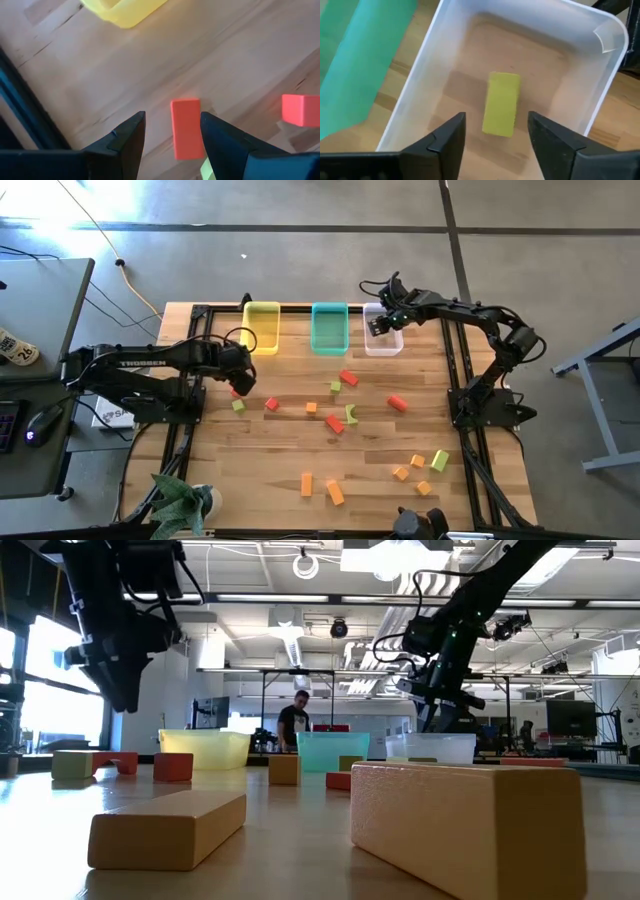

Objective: Sort & place blocks by color
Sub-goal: Put the orange block into the yellow bin

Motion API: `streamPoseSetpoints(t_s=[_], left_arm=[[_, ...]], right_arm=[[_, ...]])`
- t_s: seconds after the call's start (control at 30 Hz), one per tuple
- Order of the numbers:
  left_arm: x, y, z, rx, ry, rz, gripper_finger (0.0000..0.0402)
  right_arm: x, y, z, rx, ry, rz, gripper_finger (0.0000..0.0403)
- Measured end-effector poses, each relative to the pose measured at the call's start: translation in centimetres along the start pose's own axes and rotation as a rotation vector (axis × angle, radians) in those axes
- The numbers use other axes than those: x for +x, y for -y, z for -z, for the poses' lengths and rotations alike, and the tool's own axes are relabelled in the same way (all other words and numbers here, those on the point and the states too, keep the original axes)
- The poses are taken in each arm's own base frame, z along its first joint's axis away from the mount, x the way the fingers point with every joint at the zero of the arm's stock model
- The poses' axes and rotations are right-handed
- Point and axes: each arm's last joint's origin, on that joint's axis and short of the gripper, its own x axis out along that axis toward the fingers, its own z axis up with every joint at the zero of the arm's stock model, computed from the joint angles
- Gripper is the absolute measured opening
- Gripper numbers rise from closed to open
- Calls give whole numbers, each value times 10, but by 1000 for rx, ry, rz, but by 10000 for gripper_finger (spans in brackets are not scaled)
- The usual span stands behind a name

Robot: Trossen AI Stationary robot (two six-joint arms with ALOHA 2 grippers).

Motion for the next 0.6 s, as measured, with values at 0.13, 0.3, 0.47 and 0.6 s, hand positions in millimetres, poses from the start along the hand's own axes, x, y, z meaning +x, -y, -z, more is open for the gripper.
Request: streamPoseSetpoints(t_s=[0.13, 0.3, 0.47, 0.6], left_arm=[[0, -1, 2, -3, -30, -4, 179], [2, -4, 1, -82, -125, 79, 179], [10, -8, -3, -137, -214, 94, 179], [17, -9, -7, -142, -245, 73, 179]], right_arm=[[0, -1, 0, 1, -8, -33, 220], [0, -3, 0, 6, -27, -105, 220], [-1, -5, -1, 13, -24, -151, 216], [-1, -6, -2, 32, -24, -164, 216]])
